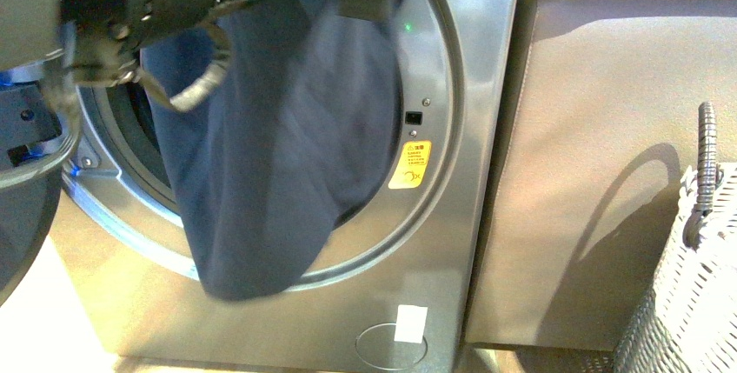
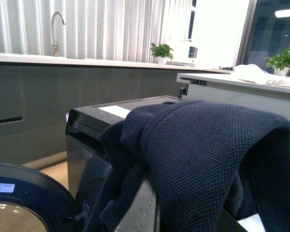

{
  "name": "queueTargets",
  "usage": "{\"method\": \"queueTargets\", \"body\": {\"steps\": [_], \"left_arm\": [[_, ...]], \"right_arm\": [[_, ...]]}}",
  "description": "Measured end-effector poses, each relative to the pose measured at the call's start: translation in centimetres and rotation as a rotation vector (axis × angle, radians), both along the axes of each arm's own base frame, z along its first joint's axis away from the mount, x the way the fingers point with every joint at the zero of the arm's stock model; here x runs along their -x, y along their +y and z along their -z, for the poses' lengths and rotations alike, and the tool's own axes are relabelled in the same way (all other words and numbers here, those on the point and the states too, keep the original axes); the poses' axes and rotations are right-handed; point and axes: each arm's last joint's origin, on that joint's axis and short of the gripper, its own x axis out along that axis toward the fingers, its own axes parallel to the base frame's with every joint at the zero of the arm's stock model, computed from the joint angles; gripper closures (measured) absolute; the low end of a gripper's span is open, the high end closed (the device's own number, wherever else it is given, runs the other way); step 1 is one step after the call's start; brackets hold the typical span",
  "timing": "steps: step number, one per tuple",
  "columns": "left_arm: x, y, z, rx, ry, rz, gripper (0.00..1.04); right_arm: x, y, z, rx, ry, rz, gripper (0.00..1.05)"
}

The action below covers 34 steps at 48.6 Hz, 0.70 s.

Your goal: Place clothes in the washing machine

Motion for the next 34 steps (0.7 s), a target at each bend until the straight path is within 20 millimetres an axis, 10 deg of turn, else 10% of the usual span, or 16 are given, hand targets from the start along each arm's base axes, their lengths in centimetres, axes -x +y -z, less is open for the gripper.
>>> {"method": "queueTargets", "body": {"steps": [34], "left_arm": [[-4.4, -0.4, -1.7, 0.136, 0.105, 0.046, 0.07]], "right_arm": [[0.0, 0.0, 0.0, 0.000, 0.000, 0.000, 1.00]]}}
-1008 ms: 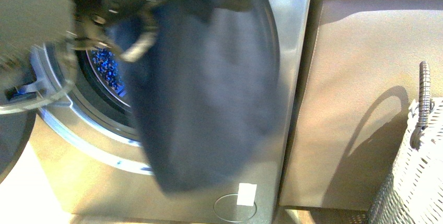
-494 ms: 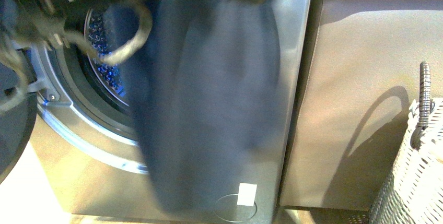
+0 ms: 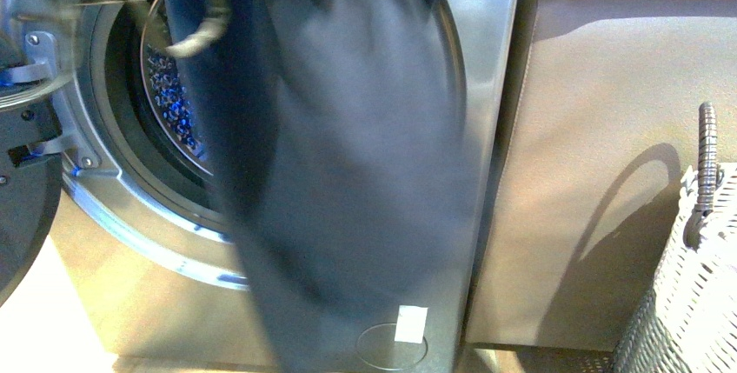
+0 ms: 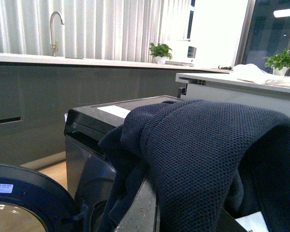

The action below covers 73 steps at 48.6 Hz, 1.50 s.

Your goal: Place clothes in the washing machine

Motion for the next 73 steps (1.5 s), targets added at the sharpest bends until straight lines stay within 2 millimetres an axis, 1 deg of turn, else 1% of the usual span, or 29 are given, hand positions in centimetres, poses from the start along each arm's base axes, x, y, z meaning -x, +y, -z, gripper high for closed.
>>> {"method": "queueTargets", "body": {"steps": [1, 7, 12, 20, 26, 33, 35, 36, 38, 43, 45, 52, 54, 56, 58, 64, 70, 73], "left_arm": [[-0.1, -0.5, 0.0, 0.019, 0.003, 0.052, 0.07], [-0.3, -2.0, 0.3, 0.050, 0.001, 0.153, 0.07], [-0.2, -2.8, 0.3, 0.056, -0.008, 0.190, 0.07], [-0.4, -4.2, -0.6, 0.069, -0.060, 0.222, 0.07], [-0.9, -4.6, -0.9, 0.075, -0.068, 0.215, 0.07], [-1.2, -4.8, -1.0, 0.086, -0.065, 0.202, 0.23], [-1.2, -4.9, -1.0, 0.085, -0.060, 0.198, 0.32], [-1.2, -4.9, -1.0, 0.085, -0.060, 0.198, 0.32], [-1.3, -4.9, -1.1, 0.086, -0.060, 0.196, 0.39], [-1.3, -4.9, -1.0, 0.087, -0.056, 0.197, 0.52], [-1.3, -4.9, -1.0, 0.087, -0.055, 0.198, 0.60], [-1.2, -5.0, -1.0, 0.086, -0.055, 0.206, 0.79], [-1.1, -5.1, -1.0, 0.085, -0.056, 0.213, 0.88], [-1.1, -5.1, -0.8, 0.084, -0.055, 0.219, 0.94], [-1.0, -5.1, -0.6, 0.081, -0.053, 0.224, 0.96], [-0.6, -4.7, -0.2, 0.076, -0.050, 0.230, 0.96], [-0.1, -3.8, -0.1, 0.068, -0.050, 0.225, 0.96], [0.0, -3.4, 0.0, 0.067, -0.051, 0.222, 0.96]], "right_arm": [[0.0, 0.0, 0.0, 0.000, 0.000, 0.000, 1.00], [0.0, 0.0, 0.0, 0.000, 0.000, 0.000, 1.00], [0.0, 0.0, 0.0, 0.000, 0.000, 0.001, 1.00], [0.0, 0.0, 0.0, 0.000, 0.000, 0.000, 1.00], [0.0, 0.0, 0.0, 0.000, 0.000, 0.001, 1.00], [0.0, 0.0, 0.0, 0.000, 0.000, 0.001, 1.00], [0.0, 0.0, 0.0, 0.000, 0.000, 0.001, 1.00], [0.0, 0.0, 0.0, 0.000, 0.000, 0.001, 1.00], [0.0, 0.0, 0.0, 0.000, 0.000, 0.001, 1.00], [0.0, 0.0, 0.0, 0.000, 0.000, 0.001, 1.00], [0.0, 0.0, 0.0, 0.000, 0.000, 0.001, 1.00], [0.0, 0.0, 0.0, 0.000, 0.000, 0.001, 1.00], [0.0, 0.0, 0.0, 0.000, 0.000, 0.001, 1.00], [0.0, 0.0, 0.0, 0.000, 0.000, 0.001, 1.00], [0.0, 0.0, 0.0, 0.000, 0.000, 0.001, 1.00], [0.0, 0.0, 0.0, 0.000, 0.000, 0.002, 1.00], [0.0, 0.0, 0.0, 0.001, 0.000, 0.002, 0.99], [0.0, 0.0, 0.0, 0.002, -0.002, 0.001, 0.90]]}}
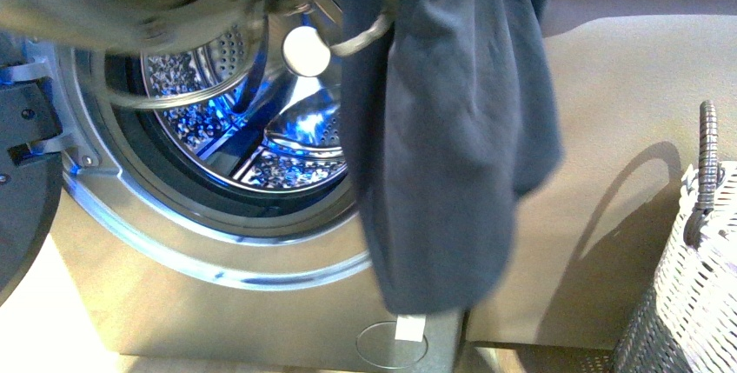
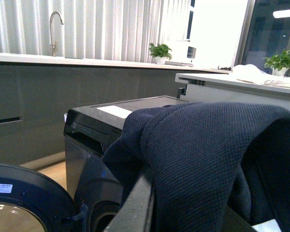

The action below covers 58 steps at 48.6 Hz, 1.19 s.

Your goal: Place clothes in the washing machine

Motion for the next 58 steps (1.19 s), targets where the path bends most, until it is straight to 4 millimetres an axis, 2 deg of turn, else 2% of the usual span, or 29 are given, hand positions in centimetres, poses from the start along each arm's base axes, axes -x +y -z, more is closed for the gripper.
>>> {"method": "queueTargets", "body": {"steps": [27, 34, 44, 58], "left_arm": [[-1.5, 5.4, 0.2, 0.017, 0.019, -0.141, 0.96], [-1.5, 6.5, 0.0, 0.019, 0.020, -0.168, 0.96], [-0.1, 7.8, -0.5, 0.019, 0.006, -0.170, 0.96], [0.2, 8.4, 1.0, 0.008, 0.049, -0.192, 0.96]], "right_arm": [[0.3, -0.2, -0.2, -0.006, -0.010, -0.001, 0.06], [0.5, -0.3, -0.4, -0.010, -0.016, -0.001, 0.08], [0.5, -0.3, -0.4, -0.010, -0.017, -0.001, 0.08], [0.5, -0.3, -0.4, -0.010, -0.017, -0.001, 0.08]]}}
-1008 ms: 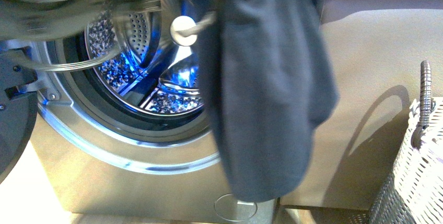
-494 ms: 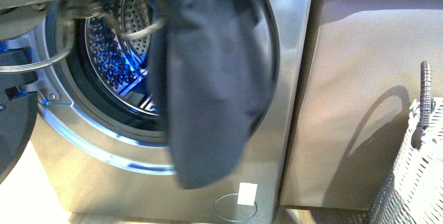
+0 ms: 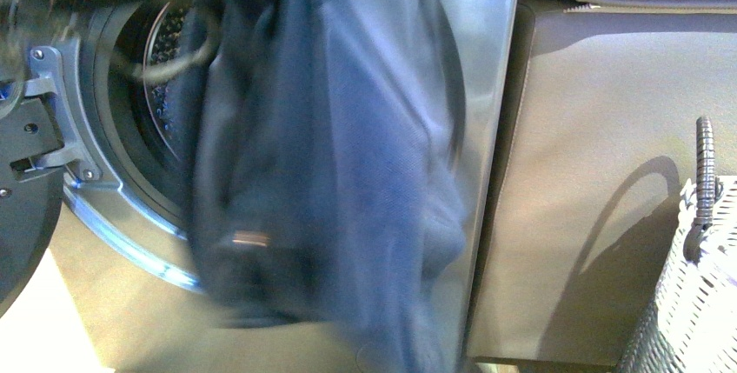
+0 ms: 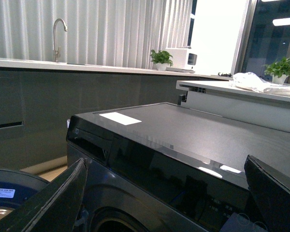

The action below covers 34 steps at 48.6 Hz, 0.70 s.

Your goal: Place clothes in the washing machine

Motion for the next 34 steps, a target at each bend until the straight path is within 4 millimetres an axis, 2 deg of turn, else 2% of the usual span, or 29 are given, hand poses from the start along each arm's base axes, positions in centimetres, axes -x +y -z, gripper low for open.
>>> {"method": "queueTargets", "body": {"steps": [8, 12, 15, 23, 34], "left_arm": [[-0.2, 0.6, 0.2, 0.019, 0.012, -0.021, 0.96], [-0.3, 0.7, 0.3, 0.018, 0.014, -0.024, 0.96], [-0.5, 0.9, 0.6, 0.014, 0.022, -0.024, 0.96], [-1.7, 1.4, 2.1, 0.000, 0.066, -0.050, 0.96], [-2.6, 1.8, 3.6, -0.015, 0.104, -0.073, 0.96]], "right_arm": [[0.0, 0.0, 0.0, -0.002, 0.000, 0.003, 0.08], [0.2, 0.1, 0.0, -0.122, -0.041, 0.155, 0.08], [1.0, -0.3, 0.7, -0.226, -0.035, 0.274, 0.08], [4.4, -2.9, 5.5, -0.292, 0.068, 0.332, 0.08], [7.0, -5.0, 10.9, -0.335, 0.144, 0.414, 0.08]]}}
